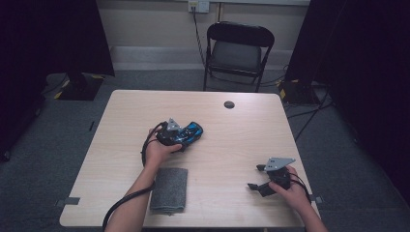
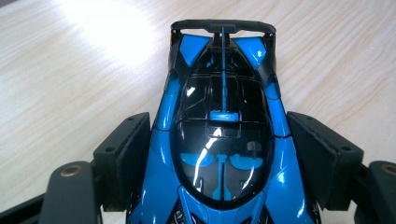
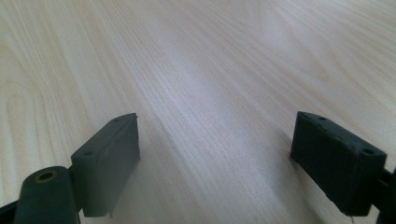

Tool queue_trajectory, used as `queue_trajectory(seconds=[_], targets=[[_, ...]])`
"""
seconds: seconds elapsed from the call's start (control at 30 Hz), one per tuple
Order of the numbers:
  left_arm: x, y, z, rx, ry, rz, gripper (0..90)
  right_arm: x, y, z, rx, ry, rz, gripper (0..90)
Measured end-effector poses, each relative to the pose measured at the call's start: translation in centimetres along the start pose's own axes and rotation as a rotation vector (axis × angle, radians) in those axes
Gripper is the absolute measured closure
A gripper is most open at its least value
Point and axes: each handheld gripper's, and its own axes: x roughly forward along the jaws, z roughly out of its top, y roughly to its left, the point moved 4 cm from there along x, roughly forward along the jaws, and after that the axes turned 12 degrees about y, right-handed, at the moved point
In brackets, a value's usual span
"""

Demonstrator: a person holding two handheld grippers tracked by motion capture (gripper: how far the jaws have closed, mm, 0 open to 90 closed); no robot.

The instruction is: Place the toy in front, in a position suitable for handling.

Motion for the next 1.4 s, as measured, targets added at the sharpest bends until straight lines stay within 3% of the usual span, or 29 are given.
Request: queue_trajectory(seconds=[0.77, 1.4], targets=[[-0.7, -0.2, -2.5, -0.080, 0.050, -0.022, 24.6, 0.0, 0.0, 0.0, -0.002, 0.001, -0.002, 14.5], [-1.4, 0.0, -3.5, -0.074, 0.060, -0.030, 24.6, 0.0, 0.0, 0.0, -0.002, 0.001, -0.003, 14.5]])
